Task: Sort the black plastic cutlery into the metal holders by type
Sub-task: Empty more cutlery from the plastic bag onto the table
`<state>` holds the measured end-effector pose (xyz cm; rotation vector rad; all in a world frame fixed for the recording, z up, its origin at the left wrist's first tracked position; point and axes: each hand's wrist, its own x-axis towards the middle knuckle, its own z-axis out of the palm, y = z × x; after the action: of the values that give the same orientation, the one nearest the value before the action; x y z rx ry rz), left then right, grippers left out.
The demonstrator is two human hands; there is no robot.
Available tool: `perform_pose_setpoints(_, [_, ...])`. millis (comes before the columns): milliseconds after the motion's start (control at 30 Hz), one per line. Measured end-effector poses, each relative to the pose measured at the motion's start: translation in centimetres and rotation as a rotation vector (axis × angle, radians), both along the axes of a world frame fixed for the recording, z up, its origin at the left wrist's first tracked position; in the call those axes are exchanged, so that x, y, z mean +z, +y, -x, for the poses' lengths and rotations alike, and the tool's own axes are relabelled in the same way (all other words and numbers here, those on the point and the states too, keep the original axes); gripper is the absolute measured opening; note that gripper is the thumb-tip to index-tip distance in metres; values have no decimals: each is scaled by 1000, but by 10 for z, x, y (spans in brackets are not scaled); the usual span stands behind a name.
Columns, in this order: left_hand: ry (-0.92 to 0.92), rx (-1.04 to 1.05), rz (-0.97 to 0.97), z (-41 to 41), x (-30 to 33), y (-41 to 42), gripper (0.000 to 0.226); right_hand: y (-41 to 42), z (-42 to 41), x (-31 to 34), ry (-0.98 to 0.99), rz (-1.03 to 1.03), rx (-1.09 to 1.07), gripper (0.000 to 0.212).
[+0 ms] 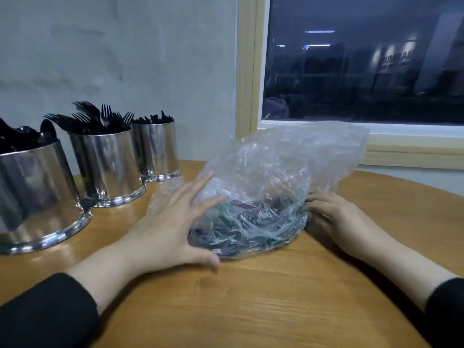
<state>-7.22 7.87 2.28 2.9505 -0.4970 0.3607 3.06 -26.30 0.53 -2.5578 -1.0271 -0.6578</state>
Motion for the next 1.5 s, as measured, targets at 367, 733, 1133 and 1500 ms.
perform_pose_setpoints(367, [-312, -54, 187, -38, -1, 4, 34, 18, 11, 64, 85, -259, -145, 18])
perform_pose_setpoints(733, [-417, 137, 246, -55, 83, 9, 24, 43, 12, 116, 78, -244, -258, 26])
perform_pose_setpoints(1133, [-506, 200, 274, -52, 127, 11, 22, 52, 16, 145, -16, -396, -237, 22])
perform_pose_setpoints(1500, [-720, 165, 314, -63, 151, -6, 25, 43, 19, 167, -158, -529, -228, 20])
